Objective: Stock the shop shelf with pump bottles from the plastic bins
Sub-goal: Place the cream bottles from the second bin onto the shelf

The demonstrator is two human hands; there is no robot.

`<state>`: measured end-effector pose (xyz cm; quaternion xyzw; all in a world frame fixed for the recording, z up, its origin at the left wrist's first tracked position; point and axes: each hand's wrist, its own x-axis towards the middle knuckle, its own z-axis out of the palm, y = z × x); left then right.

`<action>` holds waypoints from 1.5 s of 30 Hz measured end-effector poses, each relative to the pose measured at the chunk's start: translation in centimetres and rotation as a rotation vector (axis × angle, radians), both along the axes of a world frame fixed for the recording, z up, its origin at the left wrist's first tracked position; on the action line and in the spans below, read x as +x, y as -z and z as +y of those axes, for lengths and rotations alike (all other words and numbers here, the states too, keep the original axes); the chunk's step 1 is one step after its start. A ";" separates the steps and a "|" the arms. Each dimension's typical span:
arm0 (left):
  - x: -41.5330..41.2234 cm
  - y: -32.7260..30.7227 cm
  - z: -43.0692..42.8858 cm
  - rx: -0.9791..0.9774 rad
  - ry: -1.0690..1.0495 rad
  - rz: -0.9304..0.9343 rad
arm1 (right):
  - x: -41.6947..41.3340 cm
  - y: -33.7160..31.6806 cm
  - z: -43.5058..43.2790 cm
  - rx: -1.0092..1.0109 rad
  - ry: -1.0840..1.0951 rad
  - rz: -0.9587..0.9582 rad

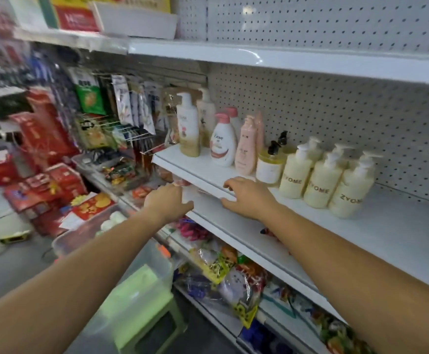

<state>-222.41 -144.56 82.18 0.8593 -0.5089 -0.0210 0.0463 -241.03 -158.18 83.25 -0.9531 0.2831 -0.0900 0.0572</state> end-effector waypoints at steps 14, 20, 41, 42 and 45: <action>19.9 8.3 16.6 0.041 -0.353 0.060 | 25.7 7.0 10.4 0.062 -0.361 0.157; 25.1 11.7 19.8 0.073 -0.433 0.095 | 32.6 9.6 13.0 0.079 -0.462 0.181; 40.1 22.7 10.0 0.143 -0.478 0.190 | 52.7 20.7 1.9 0.218 -0.572 0.297; 40.8 23.4 9.6 0.156 -0.475 0.198 | 53.4 21.3 1.4 0.226 -0.574 0.305; 42.8 25.5 8.4 0.181 -0.464 0.213 | 55.4 23.3 0.0 0.245 -0.583 0.342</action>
